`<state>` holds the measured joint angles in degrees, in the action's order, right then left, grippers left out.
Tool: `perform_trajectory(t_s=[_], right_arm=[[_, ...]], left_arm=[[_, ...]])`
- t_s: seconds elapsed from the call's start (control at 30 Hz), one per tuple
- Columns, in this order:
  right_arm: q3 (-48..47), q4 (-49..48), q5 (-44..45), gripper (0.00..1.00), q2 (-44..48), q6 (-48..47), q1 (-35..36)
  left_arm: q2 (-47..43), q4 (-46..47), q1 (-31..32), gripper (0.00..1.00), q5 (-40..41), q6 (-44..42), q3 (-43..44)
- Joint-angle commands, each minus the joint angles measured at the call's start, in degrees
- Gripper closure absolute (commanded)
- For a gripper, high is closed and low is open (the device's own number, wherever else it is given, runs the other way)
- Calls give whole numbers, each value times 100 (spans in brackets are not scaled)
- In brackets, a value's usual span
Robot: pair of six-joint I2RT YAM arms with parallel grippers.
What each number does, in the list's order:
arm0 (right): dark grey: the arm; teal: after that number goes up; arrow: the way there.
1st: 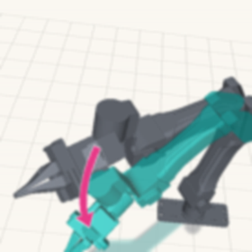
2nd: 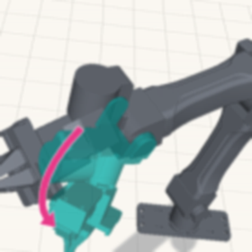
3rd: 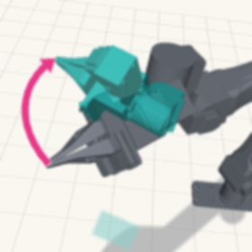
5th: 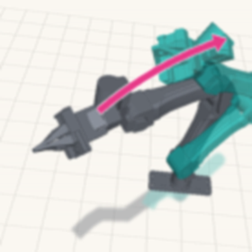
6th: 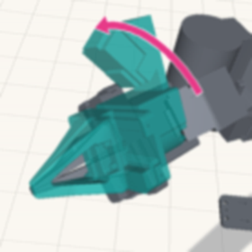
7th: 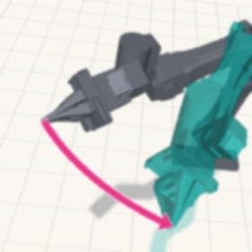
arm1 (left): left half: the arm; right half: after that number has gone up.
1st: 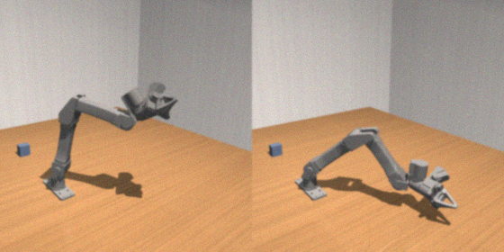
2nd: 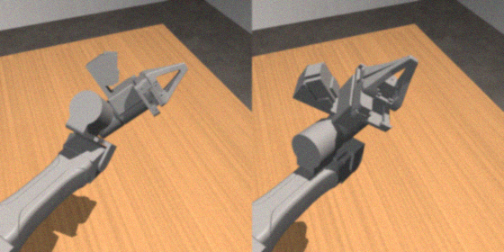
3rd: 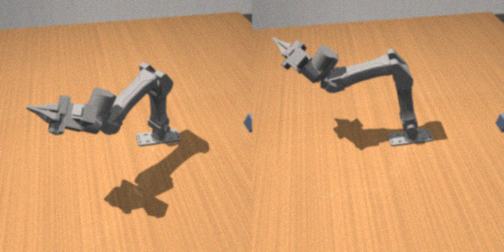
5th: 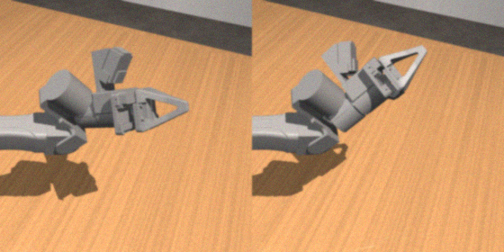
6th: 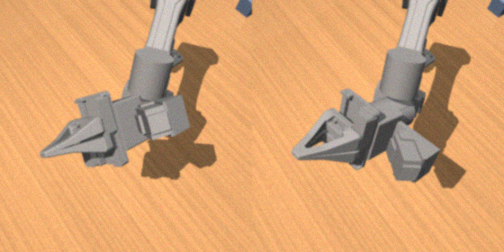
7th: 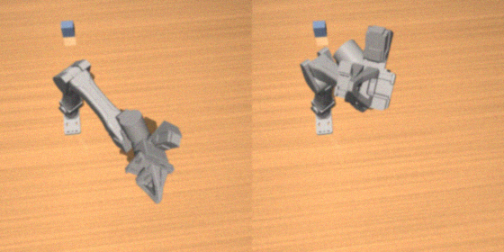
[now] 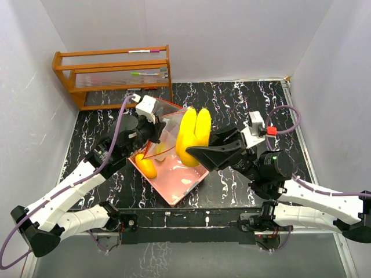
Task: Place the food in the zip-top bag and seal the zipper
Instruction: Place the fake fruit in the zipper food storage bag.
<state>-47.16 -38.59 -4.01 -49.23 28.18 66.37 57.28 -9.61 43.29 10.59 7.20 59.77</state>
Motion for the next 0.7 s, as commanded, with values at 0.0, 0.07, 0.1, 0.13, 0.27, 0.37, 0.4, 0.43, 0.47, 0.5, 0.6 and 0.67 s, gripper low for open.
perform_trajectory(t_s=[0.0, 0.07, 0.1, 0.13, 0.27, 0.37, 0.4, 0.43, 0.47, 0.5, 0.6, 0.67], right_arm=[[281, -1923, -168, 89, 18, -246, 16], [377, -2294, -116, 89, -74, -248, 16], [396, -2461, -111, 89, -141, -225, 14], [389, -2582, -124, 89, -227, -196, 16], [244, -2873, -252, 89, -611, -56, 15], [159, -3048, -232, 89, -884, 93, 16], [151, -3063, -190, 89, -945, 131, 14], [165, -3077, -98, 89, -986, 179, 16], [220, -3137, -14, 89, -1027, 220, 16], [304, -3255, 94, 89, -1061, 263, 16], [636, -3717, 501, 89, -1097, 303, -2], [857, -3893, 721, 89, -1095, 306, -64]], left_arm=[[-129, 559, -22, 100, -505, 548, -44], [-119, 688, -22, 100, -655, 705, -101], [-108, 753, -22, 100, -745, 791, -132], [-90, 809, -22, 100, -835, 860, -162], [20, 928, -22, 100, -1064, 1055, -234], [27, 980, -22, 100, -1084, 1111, -293], [18, 997, -22, 100, -1097, 1124, -298], [1, 1018, -24, 100, -1102, 1133, -307], [-9, 1026, -22, 100, -1123, 1141, -298], [-26, 1023, -22, 100, -1127, 1143, -287], [-72, 1028, -20, 100, -1181, 1180, -260], [-117, 1059, -26, 100, -1268, 1240, -271]])
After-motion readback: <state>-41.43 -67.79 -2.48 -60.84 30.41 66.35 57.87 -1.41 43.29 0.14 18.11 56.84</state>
